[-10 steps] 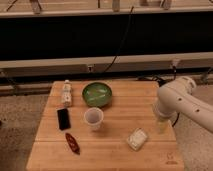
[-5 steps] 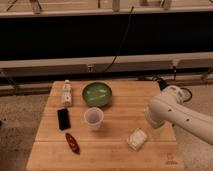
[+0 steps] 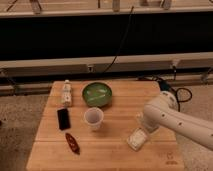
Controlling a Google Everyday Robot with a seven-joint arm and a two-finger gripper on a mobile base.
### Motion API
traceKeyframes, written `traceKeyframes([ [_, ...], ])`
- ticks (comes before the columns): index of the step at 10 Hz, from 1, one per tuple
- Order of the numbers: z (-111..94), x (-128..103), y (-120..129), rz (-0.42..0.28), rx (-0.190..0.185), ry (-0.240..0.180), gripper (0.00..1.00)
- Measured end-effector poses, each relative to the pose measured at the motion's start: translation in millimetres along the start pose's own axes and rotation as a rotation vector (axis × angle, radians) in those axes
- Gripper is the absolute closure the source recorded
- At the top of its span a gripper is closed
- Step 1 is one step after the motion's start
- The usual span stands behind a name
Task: Place the white sponge in the ceramic cup
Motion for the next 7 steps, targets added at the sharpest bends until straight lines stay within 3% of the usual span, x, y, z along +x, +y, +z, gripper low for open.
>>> traceKeyframes([
  [7,24.0,-21.1,-6.5,-0.133,-0.021,-0.04,0.2],
])
